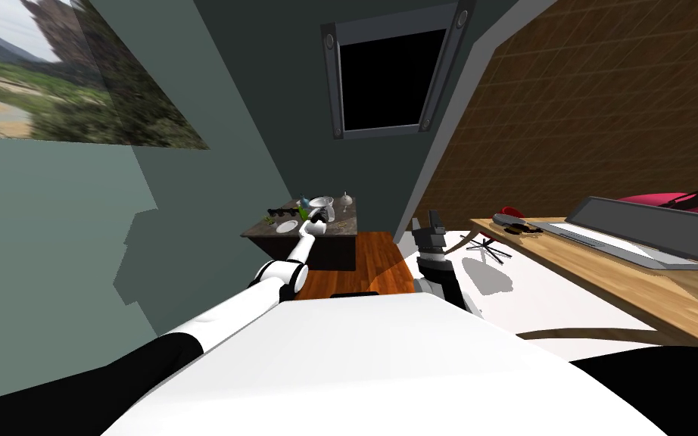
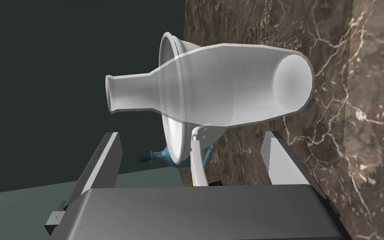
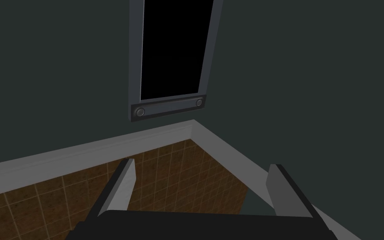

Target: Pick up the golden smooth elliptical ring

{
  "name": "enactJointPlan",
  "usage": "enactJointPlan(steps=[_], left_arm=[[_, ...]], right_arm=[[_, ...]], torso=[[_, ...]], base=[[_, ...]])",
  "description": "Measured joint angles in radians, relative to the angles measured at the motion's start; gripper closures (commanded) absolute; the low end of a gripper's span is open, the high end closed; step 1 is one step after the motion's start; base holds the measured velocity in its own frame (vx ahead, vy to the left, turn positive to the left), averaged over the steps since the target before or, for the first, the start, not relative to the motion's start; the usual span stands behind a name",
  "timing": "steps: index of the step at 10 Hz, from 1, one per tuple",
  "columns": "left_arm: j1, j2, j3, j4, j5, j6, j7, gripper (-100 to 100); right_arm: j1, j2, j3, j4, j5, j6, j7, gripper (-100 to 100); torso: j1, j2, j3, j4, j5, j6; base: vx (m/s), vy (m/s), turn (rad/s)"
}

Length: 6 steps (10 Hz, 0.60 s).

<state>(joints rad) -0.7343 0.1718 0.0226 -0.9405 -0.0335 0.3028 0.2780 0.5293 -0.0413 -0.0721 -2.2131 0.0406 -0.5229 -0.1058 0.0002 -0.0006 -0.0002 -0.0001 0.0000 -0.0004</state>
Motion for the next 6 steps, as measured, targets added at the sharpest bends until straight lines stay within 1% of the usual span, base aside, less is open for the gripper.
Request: enactJointPlan(steps=[1,2,3,5,6], left_arm=[[-0.021,-0.004,0.004,0.044,-0.003,0.002,0.003,-100],[-0.046,-0.007,0.004,0.081,0.001,0.016,0.007,-100],[-0.053,-0.010,0.005,0.097,0.001,0.030,0.009,-100],[-0.092,-0.023,0.012,0.158,-0.005,0.051,0.017,-100],[-0.104,-0.027,0.010,0.174,0.003,0.070,0.018,-100]], right_arm=[[0.000,0.000,0.000,0.000,0.000,0.000,0.000,0],[0.000,0.000,0.000,0.000,0.000,0.000,0.000,0],[0.000,0.000,0.000,0.000,0.000,0.000,0.000,0],[0.000,0.000,0.000,0.000,0.000,0.000,0.000,0],[0.000,0.000,0.000,0.000,0.000,0.000,0.000,0]], torso=[[0.000,0.000,0.000,0.000,0.000,0.000],[0.000,-0.001,0.000,0.000,0.000,0.000],[0.000,0.000,0.000,0.000,0.000,0.000],[0.000,-0.001,0.000,0.000,0.000,0.000],[0.000,-0.001,0.000,0.000,0.000,0.000]], base=[[0.017,0.015,-0.002],[0.015,0.013,-0.003],[0.017,0.015,0.002],[0.019,0.015,-0.003],[0.020,0.014,-0.001]])
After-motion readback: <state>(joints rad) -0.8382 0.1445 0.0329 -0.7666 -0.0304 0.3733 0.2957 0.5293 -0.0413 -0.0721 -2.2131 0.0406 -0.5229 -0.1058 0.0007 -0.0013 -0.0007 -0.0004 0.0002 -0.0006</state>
